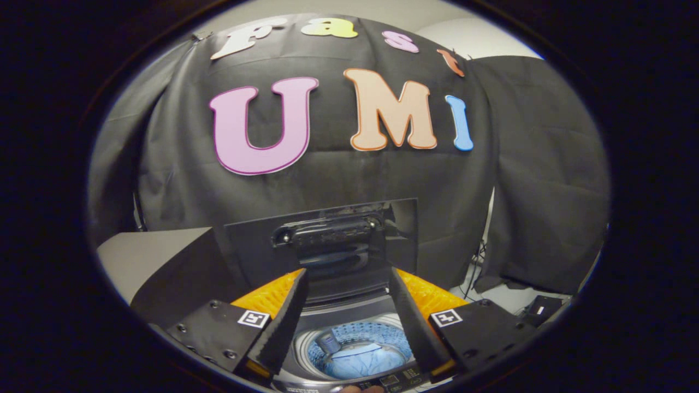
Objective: Put the clothes into the washing machine and then close the washing machine lid.
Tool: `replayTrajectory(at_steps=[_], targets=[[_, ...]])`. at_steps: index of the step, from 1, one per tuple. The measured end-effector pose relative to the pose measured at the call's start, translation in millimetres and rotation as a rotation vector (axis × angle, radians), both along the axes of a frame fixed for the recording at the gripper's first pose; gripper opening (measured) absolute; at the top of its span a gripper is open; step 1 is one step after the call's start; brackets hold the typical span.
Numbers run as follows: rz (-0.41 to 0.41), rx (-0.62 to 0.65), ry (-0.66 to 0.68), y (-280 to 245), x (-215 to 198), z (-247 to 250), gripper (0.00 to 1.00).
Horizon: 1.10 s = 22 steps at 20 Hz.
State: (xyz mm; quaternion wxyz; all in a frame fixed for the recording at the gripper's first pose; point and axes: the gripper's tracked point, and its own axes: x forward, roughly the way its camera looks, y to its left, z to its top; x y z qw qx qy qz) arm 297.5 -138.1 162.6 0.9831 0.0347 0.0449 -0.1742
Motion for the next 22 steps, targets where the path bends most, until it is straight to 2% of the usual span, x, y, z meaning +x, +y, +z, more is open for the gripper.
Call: replayTrajectory(at_steps=[2,8,15,22], targets=[[0.013,0.008,-0.039,10.8,-2.7,7.9,0.92],[0.045,-0.057,0.014,36.4,-9.8,6.9,0.91],[0.085,-0.077,0.047,65.4,-8.1,0.9,0.91],[0.076,-0.082,0.045,74.5,-22.3,9.5,0.91]])
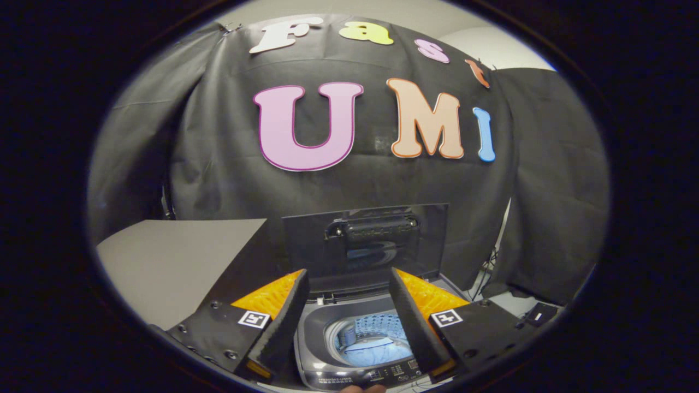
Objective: Put the clothes into the washing machine and then close the washing machine lid.
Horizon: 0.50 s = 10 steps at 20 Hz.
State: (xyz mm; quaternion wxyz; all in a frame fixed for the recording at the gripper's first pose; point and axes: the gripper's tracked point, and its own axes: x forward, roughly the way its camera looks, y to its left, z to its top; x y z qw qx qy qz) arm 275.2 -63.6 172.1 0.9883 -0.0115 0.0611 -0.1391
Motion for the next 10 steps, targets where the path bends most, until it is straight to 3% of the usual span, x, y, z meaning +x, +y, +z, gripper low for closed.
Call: replayTrajectory(at_steps=[10], targets=[[0.065,-0.103,-0.034,30.6,2.8,55.3,0.95]])
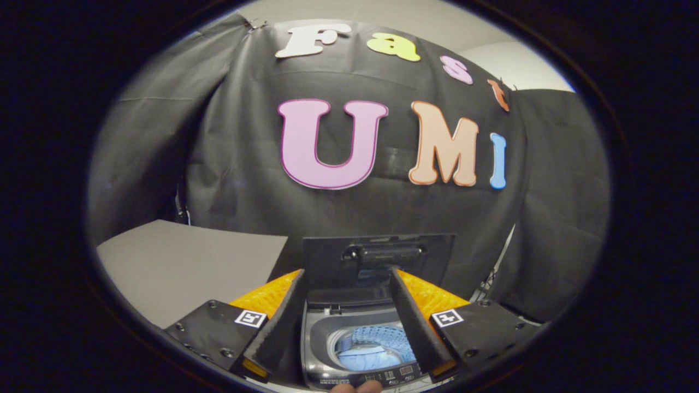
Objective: Put the clothes into the washing machine and then close the washing machine lid.
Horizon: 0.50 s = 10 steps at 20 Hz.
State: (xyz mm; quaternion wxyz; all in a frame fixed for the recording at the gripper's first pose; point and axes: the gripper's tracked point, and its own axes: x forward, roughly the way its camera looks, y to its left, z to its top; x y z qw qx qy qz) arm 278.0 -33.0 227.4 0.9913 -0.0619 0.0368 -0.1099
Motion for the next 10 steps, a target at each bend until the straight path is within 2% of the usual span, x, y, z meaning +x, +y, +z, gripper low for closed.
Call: replayTrajectory(at_steps=[5,8,10], targets=[[0.013,-0.033,-0.051,-4.1,32.6,34.0,0.97],[0.043,-0.05,-0.059,-9.0,69.1,48.8,0.97],[0.033,-0.079,-0.055,-19.5,94.3,58.4,0.97]])
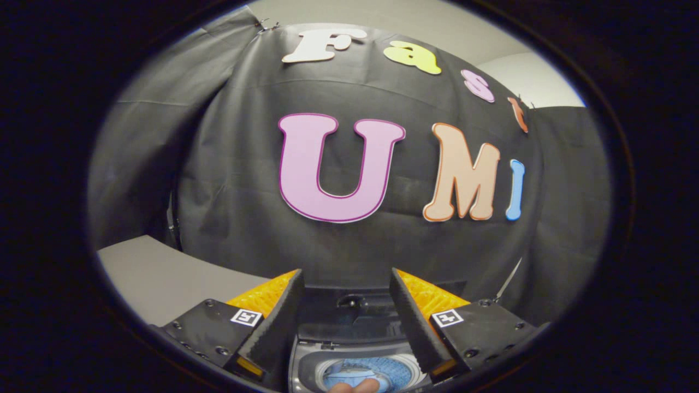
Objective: Put the clothes into the washing machine and then close the washing machine lid.
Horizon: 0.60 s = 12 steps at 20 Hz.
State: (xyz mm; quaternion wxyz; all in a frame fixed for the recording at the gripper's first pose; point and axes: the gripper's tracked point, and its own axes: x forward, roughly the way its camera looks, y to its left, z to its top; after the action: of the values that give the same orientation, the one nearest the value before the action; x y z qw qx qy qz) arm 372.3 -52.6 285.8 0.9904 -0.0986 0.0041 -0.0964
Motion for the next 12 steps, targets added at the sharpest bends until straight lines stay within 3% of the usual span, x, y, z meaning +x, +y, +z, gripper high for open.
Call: replayTrajectory(at_steps=[2,7,12], targets=[[-0.016,-0.038,0.007,-14.2,29.3,3.6,0.97],[-0.016,-0.054,0.128,-55.8,98.5,-45.7,0.98],[-0.015,0.078,0.148,-88.6,134.0,-84.1,0.98]])
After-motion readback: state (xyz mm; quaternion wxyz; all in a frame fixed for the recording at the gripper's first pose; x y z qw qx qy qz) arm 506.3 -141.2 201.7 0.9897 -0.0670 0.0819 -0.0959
